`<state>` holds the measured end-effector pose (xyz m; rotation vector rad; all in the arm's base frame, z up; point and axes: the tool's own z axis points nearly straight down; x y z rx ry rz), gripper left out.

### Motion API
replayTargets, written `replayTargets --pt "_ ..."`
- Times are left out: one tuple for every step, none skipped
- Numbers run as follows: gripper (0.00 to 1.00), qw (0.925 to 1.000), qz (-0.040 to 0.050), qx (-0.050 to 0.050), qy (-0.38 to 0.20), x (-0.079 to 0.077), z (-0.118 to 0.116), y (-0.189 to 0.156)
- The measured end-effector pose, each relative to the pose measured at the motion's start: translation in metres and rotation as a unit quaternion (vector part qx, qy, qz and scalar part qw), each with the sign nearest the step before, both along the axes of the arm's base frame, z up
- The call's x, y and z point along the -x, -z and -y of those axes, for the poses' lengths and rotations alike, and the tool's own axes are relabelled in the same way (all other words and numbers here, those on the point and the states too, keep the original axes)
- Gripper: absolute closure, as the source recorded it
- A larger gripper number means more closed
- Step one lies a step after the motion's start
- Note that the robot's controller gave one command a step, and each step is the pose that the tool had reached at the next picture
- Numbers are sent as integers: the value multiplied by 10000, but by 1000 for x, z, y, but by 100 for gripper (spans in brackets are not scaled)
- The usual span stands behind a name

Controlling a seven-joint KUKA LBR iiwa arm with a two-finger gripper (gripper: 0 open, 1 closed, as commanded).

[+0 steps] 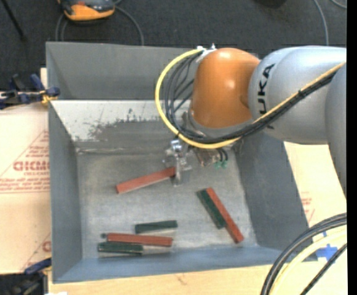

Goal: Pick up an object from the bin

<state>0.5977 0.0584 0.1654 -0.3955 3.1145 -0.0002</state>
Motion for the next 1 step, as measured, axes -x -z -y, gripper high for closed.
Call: replayTargets --pt "100 9998 18 -4 187 -42 12 -79"
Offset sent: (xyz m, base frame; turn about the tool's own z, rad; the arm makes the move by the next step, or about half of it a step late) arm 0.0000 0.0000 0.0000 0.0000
